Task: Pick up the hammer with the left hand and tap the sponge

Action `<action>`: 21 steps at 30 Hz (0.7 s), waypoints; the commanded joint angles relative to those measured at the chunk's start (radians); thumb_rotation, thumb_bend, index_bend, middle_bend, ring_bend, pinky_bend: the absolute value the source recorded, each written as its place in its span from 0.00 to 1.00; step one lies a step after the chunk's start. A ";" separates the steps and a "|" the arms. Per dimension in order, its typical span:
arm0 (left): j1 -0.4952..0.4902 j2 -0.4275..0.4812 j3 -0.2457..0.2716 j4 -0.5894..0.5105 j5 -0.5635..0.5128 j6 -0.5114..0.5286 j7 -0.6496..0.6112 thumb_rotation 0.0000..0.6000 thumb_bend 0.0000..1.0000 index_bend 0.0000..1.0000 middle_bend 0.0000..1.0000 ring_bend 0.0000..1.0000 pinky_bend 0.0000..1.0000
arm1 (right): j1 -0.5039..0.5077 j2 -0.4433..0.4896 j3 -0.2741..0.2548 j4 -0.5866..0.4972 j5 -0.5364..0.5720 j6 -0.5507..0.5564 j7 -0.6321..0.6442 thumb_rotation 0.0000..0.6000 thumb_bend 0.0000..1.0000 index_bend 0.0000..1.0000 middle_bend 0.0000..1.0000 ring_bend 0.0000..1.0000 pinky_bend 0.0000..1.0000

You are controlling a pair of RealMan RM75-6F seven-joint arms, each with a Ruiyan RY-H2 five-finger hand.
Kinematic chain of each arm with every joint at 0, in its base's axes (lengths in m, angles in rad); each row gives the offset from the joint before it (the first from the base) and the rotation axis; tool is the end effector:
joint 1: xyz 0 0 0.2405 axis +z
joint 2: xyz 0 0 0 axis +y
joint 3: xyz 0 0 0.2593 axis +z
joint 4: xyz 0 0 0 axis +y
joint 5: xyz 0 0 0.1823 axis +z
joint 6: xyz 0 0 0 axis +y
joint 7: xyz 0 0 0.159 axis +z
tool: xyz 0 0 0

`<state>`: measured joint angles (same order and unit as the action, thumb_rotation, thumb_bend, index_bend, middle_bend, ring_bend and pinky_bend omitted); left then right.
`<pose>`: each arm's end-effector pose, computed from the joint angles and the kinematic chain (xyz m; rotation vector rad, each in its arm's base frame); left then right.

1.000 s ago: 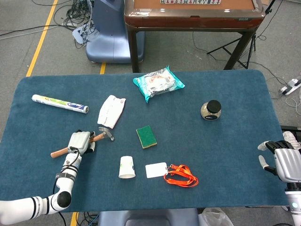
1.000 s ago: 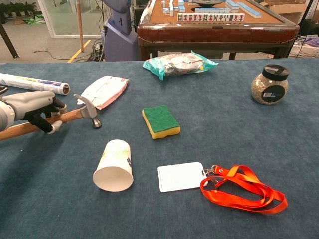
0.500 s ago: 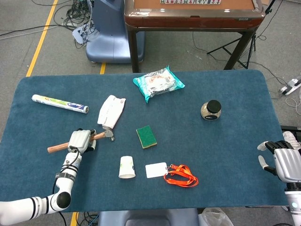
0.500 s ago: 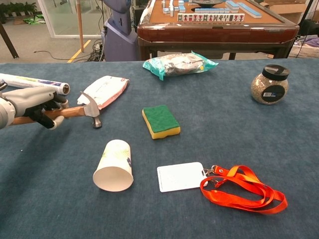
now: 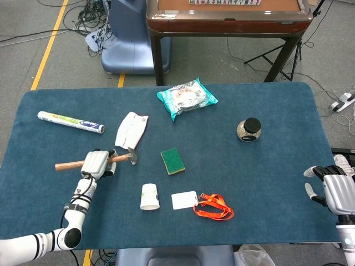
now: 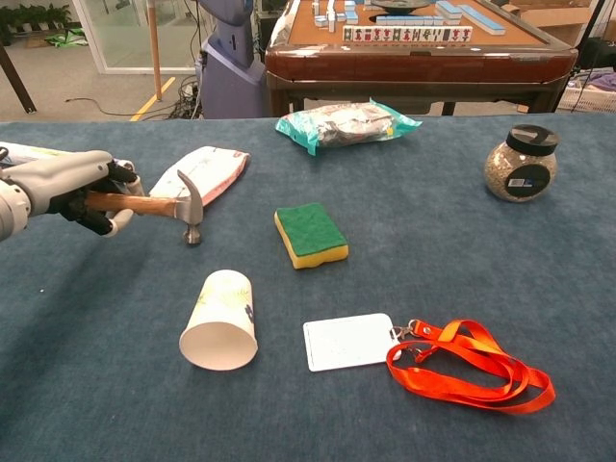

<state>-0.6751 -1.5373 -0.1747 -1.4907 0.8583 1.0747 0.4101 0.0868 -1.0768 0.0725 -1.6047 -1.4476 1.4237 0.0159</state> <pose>-0.2032 0.3518 0.0254 -1.5891 -1.1114 -0.7926 -0.3153 -0.1987 0.1982 1.3654 -0.9268 0.8399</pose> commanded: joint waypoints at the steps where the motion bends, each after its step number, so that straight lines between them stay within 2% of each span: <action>1: 0.003 0.002 -0.002 -0.001 0.013 -0.004 -0.012 1.00 0.58 0.66 0.72 0.57 0.24 | 0.000 0.000 0.001 0.000 0.001 0.000 0.001 1.00 0.37 0.46 0.45 0.39 0.29; 10: 0.016 0.016 -0.004 0.001 0.107 -0.016 -0.104 1.00 0.62 0.73 0.82 0.66 0.24 | 0.001 0.000 0.001 0.000 0.003 -0.001 0.000 1.00 0.37 0.46 0.45 0.39 0.29; 21: 0.029 0.045 -0.005 -0.013 0.204 -0.036 -0.215 1.00 0.63 0.79 0.90 0.72 0.25 | 0.002 -0.001 0.001 -0.001 0.006 -0.005 -0.004 1.00 0.37 0.46 0.45 0.39 0.29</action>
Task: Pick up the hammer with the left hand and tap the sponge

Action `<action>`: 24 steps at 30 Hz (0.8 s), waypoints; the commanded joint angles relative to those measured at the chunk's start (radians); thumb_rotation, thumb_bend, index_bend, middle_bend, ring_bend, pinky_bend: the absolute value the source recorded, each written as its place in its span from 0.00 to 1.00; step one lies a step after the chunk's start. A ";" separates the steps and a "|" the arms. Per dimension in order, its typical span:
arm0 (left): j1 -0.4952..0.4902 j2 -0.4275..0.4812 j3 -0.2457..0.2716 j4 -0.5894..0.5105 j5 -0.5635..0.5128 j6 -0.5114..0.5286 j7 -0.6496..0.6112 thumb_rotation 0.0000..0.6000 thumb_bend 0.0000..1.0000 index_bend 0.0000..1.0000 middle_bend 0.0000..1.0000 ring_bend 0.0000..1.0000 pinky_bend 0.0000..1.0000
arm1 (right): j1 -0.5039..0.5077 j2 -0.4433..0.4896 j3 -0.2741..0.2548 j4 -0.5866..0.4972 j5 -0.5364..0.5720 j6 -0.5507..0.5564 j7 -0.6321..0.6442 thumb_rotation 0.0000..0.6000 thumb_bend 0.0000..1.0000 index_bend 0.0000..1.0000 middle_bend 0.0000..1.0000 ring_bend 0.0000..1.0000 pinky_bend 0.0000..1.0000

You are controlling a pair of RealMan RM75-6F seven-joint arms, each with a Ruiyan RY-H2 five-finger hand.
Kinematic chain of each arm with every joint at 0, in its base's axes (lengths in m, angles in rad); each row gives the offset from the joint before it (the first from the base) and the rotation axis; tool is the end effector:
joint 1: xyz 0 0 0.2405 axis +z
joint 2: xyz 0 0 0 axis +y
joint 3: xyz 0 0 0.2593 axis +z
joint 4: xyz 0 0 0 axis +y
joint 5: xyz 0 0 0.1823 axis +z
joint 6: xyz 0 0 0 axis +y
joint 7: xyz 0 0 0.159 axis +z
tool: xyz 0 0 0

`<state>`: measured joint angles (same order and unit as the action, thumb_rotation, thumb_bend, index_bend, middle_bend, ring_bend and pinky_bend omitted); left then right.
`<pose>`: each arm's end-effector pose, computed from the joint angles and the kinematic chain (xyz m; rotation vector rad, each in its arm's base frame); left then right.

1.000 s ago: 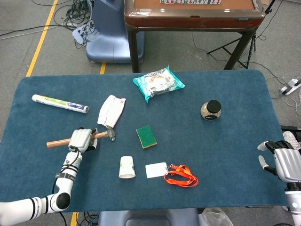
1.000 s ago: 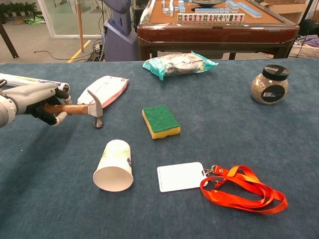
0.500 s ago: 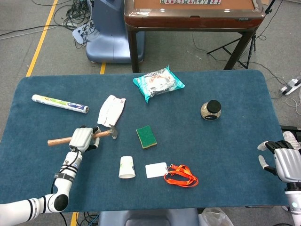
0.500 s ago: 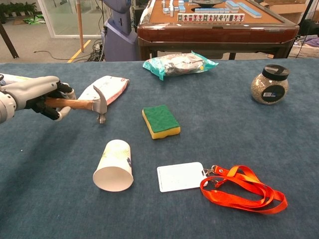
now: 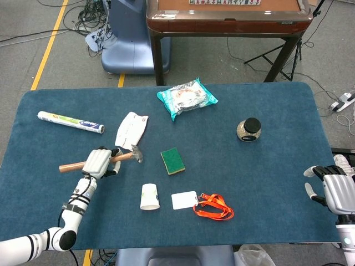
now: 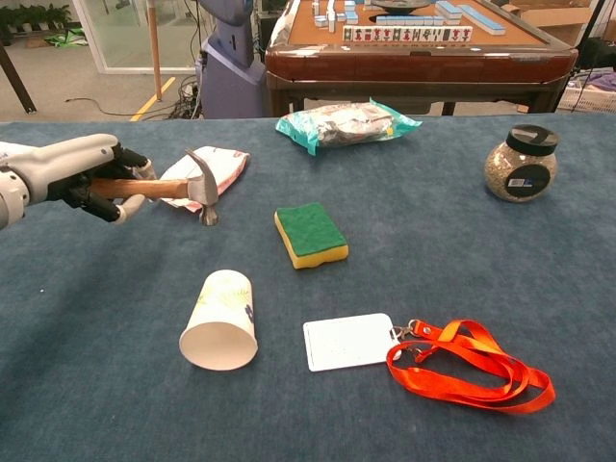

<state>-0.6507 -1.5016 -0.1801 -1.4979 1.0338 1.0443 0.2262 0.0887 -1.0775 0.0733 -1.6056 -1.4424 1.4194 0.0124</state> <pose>-0.1912 0.3493 0.0341 -1.6334 -1.1331 -0.9538 -0.3156 -0.1994 0.1978 1.3645 -0.9292 0.8355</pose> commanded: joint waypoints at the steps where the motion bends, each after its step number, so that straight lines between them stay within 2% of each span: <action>1: 0.007 0.014 0.002 -0.007 0.047 -0.007 -0.051 1.00 0.63 0.79 0.90 0.72 0.26 | 0.001 0.000 0.000 0.000 0.001 -0.002 -0.002 1.00 0.37 0.46 0.45 0.39 0.29; 7: 0.014 0.031 0.018 -0.007 0.156 -0.009 -0.152 0.99 0.63 0.81 0.92 0.75 0.52 | 0.003 -0.001 0.000 -0.001 0.003 -0.006 -0.005 1.00 0.37 0.46 0.45 0.39 0.29; 9: 0.014 0.031 0.026 0.003 0.197 -0.007 -0.184 0.95 0.63 0.82 0.93 0.76 0.59 | 0.003 -0.001 0.000 -0.001 0.003 -0.006 -0.005 1.00 0.37 0.46 0.45 0.39 0.29; 16: -0.004 -0.026 0.039 0.111 0.359 0.049 -0.300 1.00 0.63 0.82 0.94 0.77 0.69 | 0.002 0.000 0.000 -0.003 0.003 -0.004 -0.005 1.00 0.37 0.46 0.45 0.39 0.29; 24: -0.046 -0.110 0.038 0.268 0.467 0.102 -0.371 1.00 0.63 0.82 0.95 0.78 0.74 | 0.004 0.001 0.000 -0.002 0.008 -0.011 -0.003 1.00 0.37 0.46 0.45 0.39 0.29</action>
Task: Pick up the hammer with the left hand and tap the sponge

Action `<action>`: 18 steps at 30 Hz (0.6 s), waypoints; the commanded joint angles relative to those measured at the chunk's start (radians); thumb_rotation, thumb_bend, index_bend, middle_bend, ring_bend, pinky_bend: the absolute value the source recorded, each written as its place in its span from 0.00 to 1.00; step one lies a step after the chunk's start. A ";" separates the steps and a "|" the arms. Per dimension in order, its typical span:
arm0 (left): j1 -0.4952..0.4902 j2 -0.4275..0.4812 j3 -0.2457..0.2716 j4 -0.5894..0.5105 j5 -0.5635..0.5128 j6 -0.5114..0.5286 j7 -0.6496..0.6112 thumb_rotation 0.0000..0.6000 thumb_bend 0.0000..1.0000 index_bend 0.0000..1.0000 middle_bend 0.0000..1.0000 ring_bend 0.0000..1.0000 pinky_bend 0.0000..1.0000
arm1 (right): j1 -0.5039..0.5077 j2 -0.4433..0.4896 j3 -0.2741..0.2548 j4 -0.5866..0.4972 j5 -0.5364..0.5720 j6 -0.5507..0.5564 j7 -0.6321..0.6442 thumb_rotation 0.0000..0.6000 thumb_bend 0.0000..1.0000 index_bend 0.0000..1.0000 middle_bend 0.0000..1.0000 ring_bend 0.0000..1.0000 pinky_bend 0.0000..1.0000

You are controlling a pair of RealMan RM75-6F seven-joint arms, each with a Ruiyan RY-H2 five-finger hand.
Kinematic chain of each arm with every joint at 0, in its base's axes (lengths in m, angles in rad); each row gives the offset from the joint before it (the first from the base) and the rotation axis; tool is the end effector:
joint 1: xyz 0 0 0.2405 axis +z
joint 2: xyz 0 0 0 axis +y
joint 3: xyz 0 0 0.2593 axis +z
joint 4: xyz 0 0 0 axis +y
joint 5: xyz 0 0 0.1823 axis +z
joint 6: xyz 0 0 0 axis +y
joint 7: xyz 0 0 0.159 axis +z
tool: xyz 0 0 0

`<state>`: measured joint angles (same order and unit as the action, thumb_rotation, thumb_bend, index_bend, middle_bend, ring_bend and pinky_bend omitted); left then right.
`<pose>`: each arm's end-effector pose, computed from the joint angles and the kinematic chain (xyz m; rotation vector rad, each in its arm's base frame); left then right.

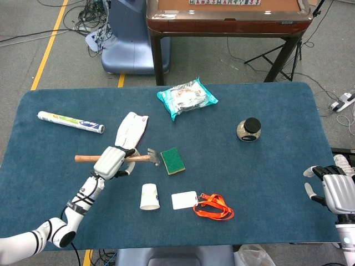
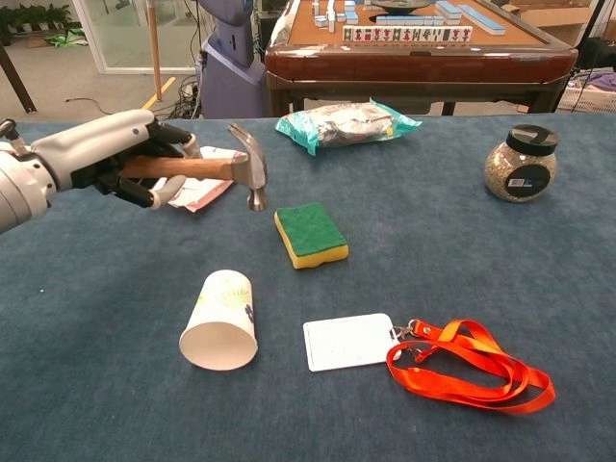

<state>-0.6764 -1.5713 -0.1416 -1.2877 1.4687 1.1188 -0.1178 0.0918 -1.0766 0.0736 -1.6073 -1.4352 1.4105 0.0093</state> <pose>-0.1587 0.3510 0.0251 -1.8185 -0.9449 -1.2599 -0.3164 -0.2003 0.1971 1.3652 -0.9352 0.8277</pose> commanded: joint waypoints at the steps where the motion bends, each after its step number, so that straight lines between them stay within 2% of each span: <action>1: -0.025 -0.050 0.000 0.075 0.040 0.030 -0.031 1.00 0.63 0.82 0.95 0.78 0.75 | 0.001 0.000 0.000 0.000 0.002 -0.003 0.000 1.00 0.37 0.46 0.45 0.39 0.29; 10: -0.076 -0.131 0.000 0.206 0.069 0.017 -0.033 1.00 0.63 0.82 0.95 0.78 0.78 | 0.004 0.001 0.000 0.000 0.007 -0.011 -0.001 1.00 0.37 0.46 0.45 0.39 0.29; 18: -0.115 -0.185 -0.017 0.272 0.068 0.014 -0.020 1.00 0.63 0.82 0.95 0.78 0.78 | 0.005 0.002 0.000 0.000 0.009 -0.015 0.001 1.00 0.37 0.46 0.45 0.39 0.29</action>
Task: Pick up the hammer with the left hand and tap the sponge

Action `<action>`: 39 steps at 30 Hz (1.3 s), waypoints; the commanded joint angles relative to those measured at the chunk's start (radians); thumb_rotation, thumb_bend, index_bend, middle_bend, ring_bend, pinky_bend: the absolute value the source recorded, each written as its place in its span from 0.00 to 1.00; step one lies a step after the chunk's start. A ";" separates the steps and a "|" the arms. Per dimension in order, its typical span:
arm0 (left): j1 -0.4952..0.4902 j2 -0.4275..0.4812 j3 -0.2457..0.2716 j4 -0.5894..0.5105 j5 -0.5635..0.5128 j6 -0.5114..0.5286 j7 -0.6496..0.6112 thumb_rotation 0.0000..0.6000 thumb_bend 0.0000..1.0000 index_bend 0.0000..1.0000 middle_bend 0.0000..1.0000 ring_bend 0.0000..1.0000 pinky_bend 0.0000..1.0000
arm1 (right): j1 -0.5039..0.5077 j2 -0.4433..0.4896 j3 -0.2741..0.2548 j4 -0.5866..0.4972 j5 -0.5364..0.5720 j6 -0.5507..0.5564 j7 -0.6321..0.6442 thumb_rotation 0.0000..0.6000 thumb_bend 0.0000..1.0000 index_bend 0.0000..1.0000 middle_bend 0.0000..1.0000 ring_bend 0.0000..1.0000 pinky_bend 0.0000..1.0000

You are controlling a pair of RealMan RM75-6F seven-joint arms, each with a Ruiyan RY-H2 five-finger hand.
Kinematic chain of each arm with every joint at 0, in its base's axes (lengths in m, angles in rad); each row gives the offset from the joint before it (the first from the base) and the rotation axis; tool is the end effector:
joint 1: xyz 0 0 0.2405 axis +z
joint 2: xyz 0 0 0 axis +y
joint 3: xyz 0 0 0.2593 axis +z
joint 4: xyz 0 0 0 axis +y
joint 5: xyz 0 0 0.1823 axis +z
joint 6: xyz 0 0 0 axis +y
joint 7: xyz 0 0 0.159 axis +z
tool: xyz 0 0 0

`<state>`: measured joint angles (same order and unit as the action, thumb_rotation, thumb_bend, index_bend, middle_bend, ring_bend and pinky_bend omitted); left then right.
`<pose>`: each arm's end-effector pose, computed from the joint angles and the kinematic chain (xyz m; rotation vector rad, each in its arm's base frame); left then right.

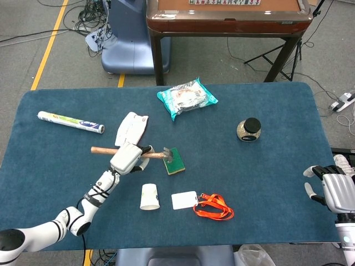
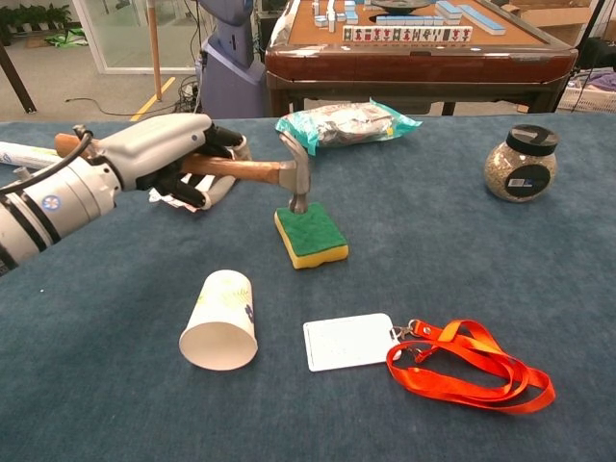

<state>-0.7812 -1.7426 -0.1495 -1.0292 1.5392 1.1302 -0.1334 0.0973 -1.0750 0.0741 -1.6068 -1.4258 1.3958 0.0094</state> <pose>-0.1292 0.3727 -0.0120 -1.8954 -0.7624 -1.2868 -0.3177 -0.2019 0.1963 1.3674 -0.9451 0.8176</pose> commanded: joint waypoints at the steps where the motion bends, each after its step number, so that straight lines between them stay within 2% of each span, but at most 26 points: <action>1: -0.013 -0.018 -0.013 0.017 -0.006 0.002 -0.011 1.00 0.63 0.82 0.95 0.78 0.78 | 0.000 0.000 0.000 0.000 0.000 0.000 0.001 1.00 0.37 0.46 0.45 0.39 0.29; 10: -0.016 -0.058 -0.041 0.057 -0.055 0.006 -0.008 1.00 0.63 0.82 0.95 0.78 0.78 | 0.000 0.002 0.000 0.001 0.002 -0.003 0.007 1.00 0.37 0.46 0.45 0.39 0.29; 33: -0.048 -0.205 0.048 0.311 0.019 0.018 0.035 1.00 0.62 0.82 0.95 0.78 0.78 | 0.003 0.005 0.000 0.002 0.009 -0.011 0.011 1.00 0.37 0.46 0.45 0.39 0.29; 35: -0.047 -0.204 0.046 0.312 0.019 0.025 0.028 1.00 0.62 0.82 0.95 0.78 0.78 | 0.002 0.006 0.000 0.002 0.009 -0.011 0.013 1.00 0.37 0.46 0.45 0.39 0.29; 39: -0.043 -0.187 0.011 0.267 -0.008 0.048 -0.028 1.00 0.62 0.82 0.95 0.78 0.78 | 0.002 0.006 -0.001 0.001 0.008 -0.009 0.013 1.00 0.37 0.46 0.45 0.39 0.29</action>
<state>-0.8264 -1.9379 -0.1219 -0.7413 1.5437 1.1660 -0.1387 0.0991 -1.0689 0.0732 -1.6060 -1.4184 1.3863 0.0223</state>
